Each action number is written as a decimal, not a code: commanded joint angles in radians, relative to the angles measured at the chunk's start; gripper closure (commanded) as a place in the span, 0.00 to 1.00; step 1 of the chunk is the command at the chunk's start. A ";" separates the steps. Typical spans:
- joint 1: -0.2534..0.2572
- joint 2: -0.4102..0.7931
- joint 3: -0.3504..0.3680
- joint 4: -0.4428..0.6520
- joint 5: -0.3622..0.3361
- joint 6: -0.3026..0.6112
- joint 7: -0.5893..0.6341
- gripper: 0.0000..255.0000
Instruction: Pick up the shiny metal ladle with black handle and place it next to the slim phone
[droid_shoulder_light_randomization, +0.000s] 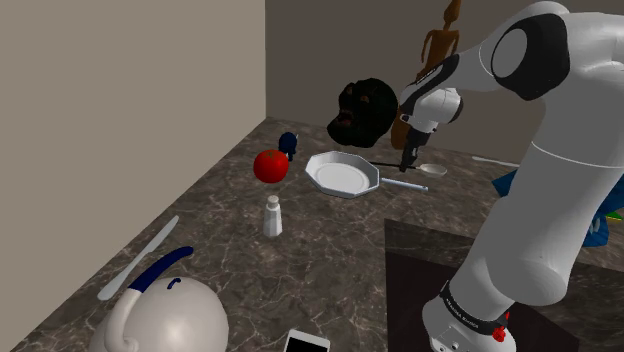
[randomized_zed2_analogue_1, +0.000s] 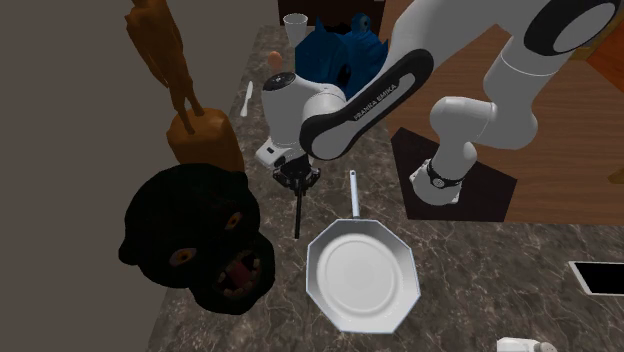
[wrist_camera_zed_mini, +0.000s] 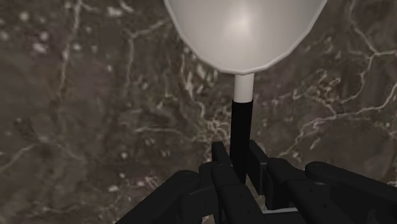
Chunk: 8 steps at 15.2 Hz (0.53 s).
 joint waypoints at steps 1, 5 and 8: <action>0.000 0.000 0.000 -0.001 0.000 -0.001 0.000 1.00; 0.004 -0.013 -0.004 0.003 -0.015 -0.010 0.012 1.00; 0.016 -0.056 -0.013 0.017 -0.066 -0.041 0.051 1.00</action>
